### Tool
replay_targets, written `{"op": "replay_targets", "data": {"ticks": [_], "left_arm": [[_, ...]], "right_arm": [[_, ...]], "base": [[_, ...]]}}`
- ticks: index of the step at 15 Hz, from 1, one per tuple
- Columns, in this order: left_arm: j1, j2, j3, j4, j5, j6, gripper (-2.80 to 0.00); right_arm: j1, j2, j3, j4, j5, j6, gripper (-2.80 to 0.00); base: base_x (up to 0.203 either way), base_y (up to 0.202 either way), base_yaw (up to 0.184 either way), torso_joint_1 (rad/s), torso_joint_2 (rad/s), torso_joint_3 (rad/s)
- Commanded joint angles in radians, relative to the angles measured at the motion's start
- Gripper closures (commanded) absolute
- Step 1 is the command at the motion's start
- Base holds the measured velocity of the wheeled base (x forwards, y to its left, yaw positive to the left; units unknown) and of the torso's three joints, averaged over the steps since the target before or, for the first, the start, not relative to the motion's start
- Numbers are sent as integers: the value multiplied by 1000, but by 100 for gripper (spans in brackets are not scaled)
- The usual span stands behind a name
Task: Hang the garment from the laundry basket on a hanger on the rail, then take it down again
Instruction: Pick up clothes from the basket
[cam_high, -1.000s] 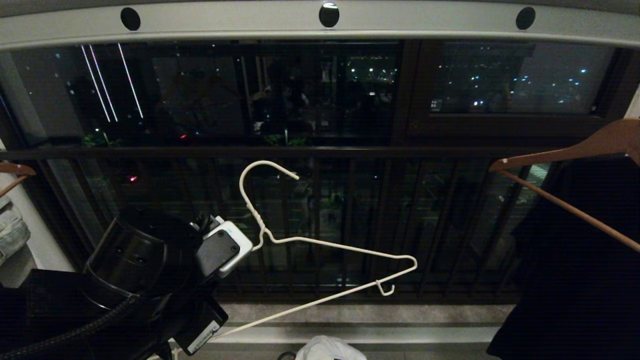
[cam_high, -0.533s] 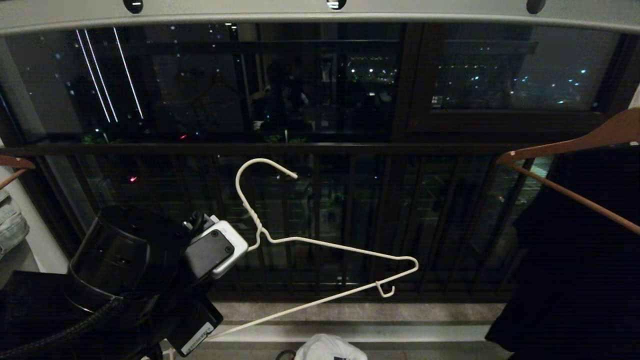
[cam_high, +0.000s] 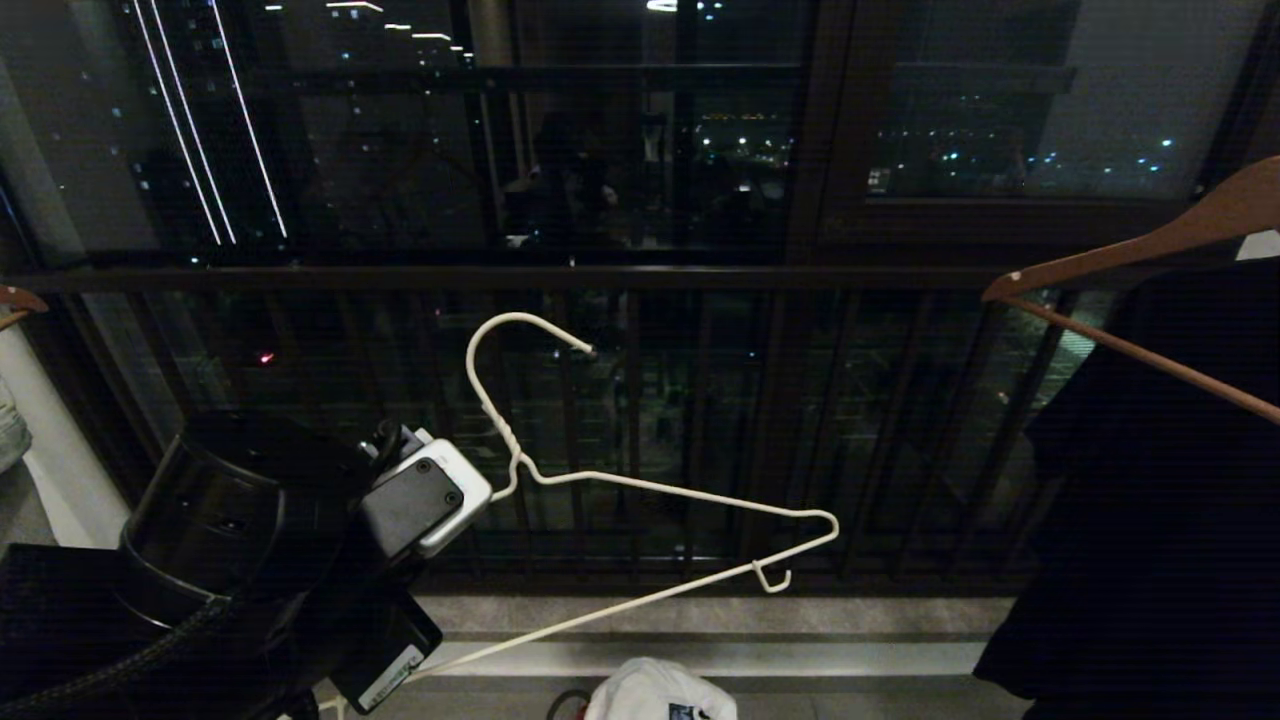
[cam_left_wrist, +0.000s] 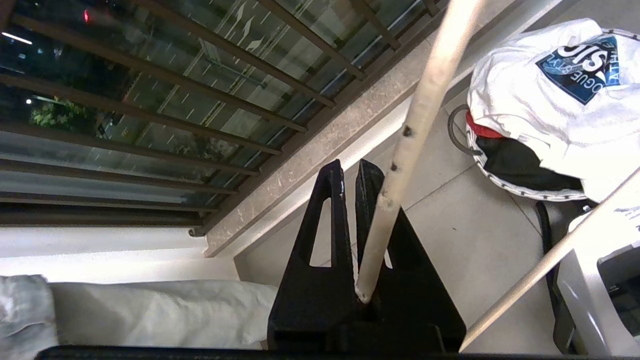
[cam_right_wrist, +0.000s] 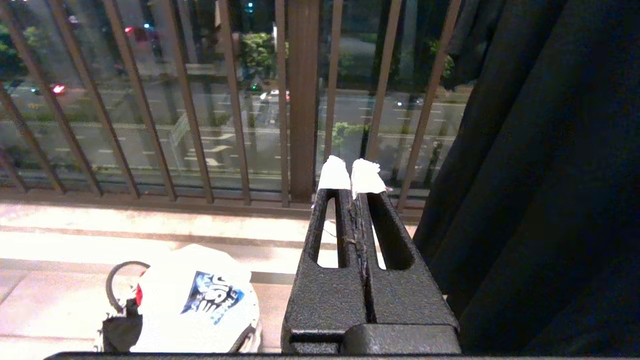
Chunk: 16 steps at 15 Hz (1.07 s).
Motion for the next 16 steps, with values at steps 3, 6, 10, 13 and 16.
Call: {"op": "replay_targets", "data": {"ticks": [3,6,10,13,16], "left_arm": [[1,0,4,0,3,22,0],[-1,-15,11,0,2,28,0],[-1,0,13,0,2,29,0],[-1,-15,14,0,2,29,0],[-1,-12,14,0,2,29,0]], "right_arm": [[0,1,2,0,0,0,0],[0,1,2,0,0,-1,0],[0,1,2,0,0,9,0],[0,1,2,0,0,9,0],[0,1,0,0,0,26,0]], "base": [[0,0,0,-146,333,177],[0,0,0,-156,342,188],[0,0,0,-165,374,202],[0,0,0,-223,513,287],[0,0,0,-232,546,314]]}}
